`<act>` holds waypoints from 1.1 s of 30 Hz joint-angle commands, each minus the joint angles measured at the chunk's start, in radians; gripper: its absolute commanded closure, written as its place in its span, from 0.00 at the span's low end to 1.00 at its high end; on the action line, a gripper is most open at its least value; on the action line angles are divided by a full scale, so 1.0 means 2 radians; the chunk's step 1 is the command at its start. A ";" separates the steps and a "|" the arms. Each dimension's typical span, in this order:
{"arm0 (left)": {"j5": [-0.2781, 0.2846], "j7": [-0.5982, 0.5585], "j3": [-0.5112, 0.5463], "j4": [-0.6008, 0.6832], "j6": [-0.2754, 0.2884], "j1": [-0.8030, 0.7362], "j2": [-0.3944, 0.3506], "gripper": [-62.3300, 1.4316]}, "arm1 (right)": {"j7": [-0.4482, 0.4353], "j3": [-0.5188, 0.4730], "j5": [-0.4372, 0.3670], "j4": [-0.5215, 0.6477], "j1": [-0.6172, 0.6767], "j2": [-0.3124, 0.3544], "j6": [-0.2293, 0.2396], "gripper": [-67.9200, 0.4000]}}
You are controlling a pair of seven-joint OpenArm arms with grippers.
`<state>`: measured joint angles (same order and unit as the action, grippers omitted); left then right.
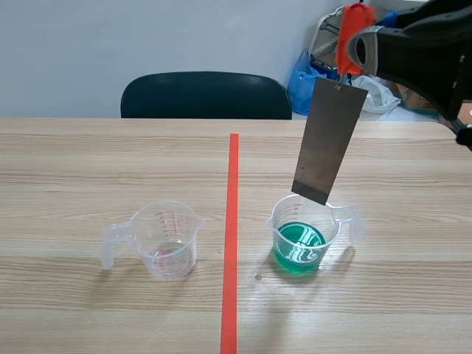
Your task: Do the redox reaction experiment
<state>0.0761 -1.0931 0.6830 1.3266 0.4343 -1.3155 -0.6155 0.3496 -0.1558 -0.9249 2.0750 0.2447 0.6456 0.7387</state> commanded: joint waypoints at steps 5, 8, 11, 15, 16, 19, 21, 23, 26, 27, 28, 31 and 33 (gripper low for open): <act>0.005 -0.008 -0.001 0.005 0.001 -0.001 0.003 0.00 | -0.008 -0.004 -0.006 0.006 -0.005 0.007 0.003 0.98; 0.005 -0.008 -0.001 0.005 0.001 -0.001 0.003 0.00 | -0.008 -0.004 -0.006 0.006 -0.005 0.007 0.003 0.98; 0.005 -0.008 -0.001 0.005 0.001 -0.001 0.003 0.00 | -0.008 -0.004 -0.006 0.006 -0.005 0.007 0.003 0.98; 0.005 -0.008 -0.001 0.005 0.002 -0.001 0.003 0.00 | -0.008 -0.004 -0.006 0.006 -0.005 0.007 0.003 0.98; 0.005 -0.008 -0.001 0.005 0.002 -0.001 0.003 0.00 | -0.008 -0.004 -0.006 0.006 -0.005 0.007 0.003 0.98; 0.005 -0.008 -0.001 0.005 0.002 -0.001 0.003 0.00 | -0.007 -0.004 -0.005 0.006 -0.007 0.007 0.003 0.98; 0.005 -0.008 -0.001 0.005 0.002 -0.001 0.003 0.00 | -0.008 -0.004 -0.005 0.006 -0.008 0.007 0.003 0.98; 0.005 -0.008 -0.001 0.005 0.002 -0.001 0.003 0.00 | -0.007 -0.003 -0.005 0.006 -0.008 0.007 0.003 0.98; 0.005 -0.008 -0.001 0.005 0.002 -0.001 0.003 0.00 | -0.008 -0.003 -0.006 0.006 -0.008 0.007 0.003 0.98; 0.005 -0.008 -0.001 0.005 0.002 -0.001 0.003 0.00 | -0.008 -0.002 -0.006 0.006 -0.008 0.007 0.003 0.98; 0.005 -0.008 -0.001 0.005 0.002 -0.001 0.003 0.00 | -0.007 0.001 -0.006 0.006 -0.010 0.007 0.003 0.98; 0.005 -0.008 -0.001 0.005 0.002 -0.001 0.003 0.00 | 0.003 0.019 -0.005 0.006 -0.024 0.007 0.003 0.98; 0.005 -0.008 -0.001 0.005 0.002 -0.001 0.003 0.00 | 0.010 0.035 -0.005 0.006 -0.036 0.007 0.003 0.98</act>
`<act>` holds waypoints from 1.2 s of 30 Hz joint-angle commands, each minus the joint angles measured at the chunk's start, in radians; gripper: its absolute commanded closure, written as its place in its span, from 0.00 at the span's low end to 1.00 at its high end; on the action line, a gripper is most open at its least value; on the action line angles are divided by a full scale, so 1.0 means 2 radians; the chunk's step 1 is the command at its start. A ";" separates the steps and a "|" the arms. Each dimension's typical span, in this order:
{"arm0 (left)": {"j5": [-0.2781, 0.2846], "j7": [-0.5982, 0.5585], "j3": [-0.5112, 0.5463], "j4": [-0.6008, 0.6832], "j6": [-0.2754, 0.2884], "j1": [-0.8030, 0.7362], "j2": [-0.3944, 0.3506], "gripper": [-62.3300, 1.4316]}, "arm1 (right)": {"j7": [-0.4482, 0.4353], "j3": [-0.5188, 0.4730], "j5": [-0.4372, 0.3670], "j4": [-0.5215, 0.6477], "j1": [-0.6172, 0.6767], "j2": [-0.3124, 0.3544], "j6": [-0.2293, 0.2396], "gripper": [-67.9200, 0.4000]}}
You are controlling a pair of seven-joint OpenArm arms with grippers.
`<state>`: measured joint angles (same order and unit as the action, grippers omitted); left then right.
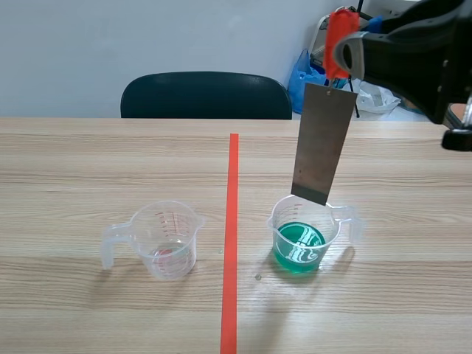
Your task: Do the redox reaction experiment
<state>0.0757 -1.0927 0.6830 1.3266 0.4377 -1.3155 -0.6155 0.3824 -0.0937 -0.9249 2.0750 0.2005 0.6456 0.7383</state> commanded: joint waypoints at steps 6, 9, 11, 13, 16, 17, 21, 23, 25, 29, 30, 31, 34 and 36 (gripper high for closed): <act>0.005 -0.009 -0.001 0.005 0.001 -0.001 0.003 0.00 | -0.002 0.051 -0.005 0.006 -0.054 0.006 0.004 0.98; 0.005 -0.009 -0.001 0.005 0.001 -0.001 0.003 0.00 | -0.001 0.079 -0.005 0.006 -0.080 0.006 0.002 0.98; 0.005 -0.009 -0.001 0.005 0.001 -0.001 0.003 0.00 | 0.003 0.100 -0.005 0.006 -0.100 0.003 -0.008 0.98; 0.005 -0.009 -0.001 0.005 0.001 -0.001 0.003 0.00 | 0.013 0.122 -0.005 0.005 -0.121 -0.004 -0.008 0.98; 0.005 -0.009 -0.001 0.005 0.001 -0.001 0.003 0.00 | 0.026 0.154 -0.003 0.005 -0.150 -0.017 -0.014 0.98; 0.005 -0.009 -0.001 0.005 0.001 -0.001 0.003 0.00 | 0.031 0.164 -0.003 0.005 -0.159 -0.022 -0.021 0.98; 0.005 -0.009 -0.001 0.005 0.001 -0.001 0.003 0.00 | 0.042 0.204 -0.003 -0.003 -0.191 -0.043 -0.025 0.98; 0.005 -0.009 -0.001 0.005 0.001 -0.001 0.003 0.00 | 0.044 0.223 -0.001 -0.011 -0.205 -0.054 -0.025 0.98; 0.005 -0.009 -0.001 0.005 0.001 -0.001 0.003 0.00 | 0.047 0.242 -0.001 -0.023 -0.220 -0.065 -0.025 0.98; 0.005 -0.009 -0.001 0.005 0.001 -0.001 0.003 0.00 | 0.057 0.279 -0.001 -0.048 -0.247 -0.088 -0.025 0.98; 0.005 -0.009 -0.001 0.005 0.001 -0.001 0.003 0.00 | 0.057 0.288 -0.001 -0.054 -0.253 -0.093 -0.025 0.98; 0.005 -0.009 -0.001 0.005 0.001 -0.001 0.003 0.00 | 0.057 0.295 -0.001 -0.059 -0.258 -0.098 -0.025 0.98; 0.005 -0.009 -0.001 0.005 0.001 -0.001 0.003 0.00 | 0.060 0.316 0.000 -0.073 -0.274 -0.113 -0.025 0.98; 0.005 -0.009 -0.001 0.005 0.001 -0.001 0.003 0.00 | 0.064 0.326 0.005 -0.081 -0.283 -0.124 -0.025 0.98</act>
<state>0.0761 -1.0927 0.6830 1.3266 0.4381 -1.3155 -0.6155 0.5232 0.5648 -0.9108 1.9068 -0.3412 0.4038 0.6922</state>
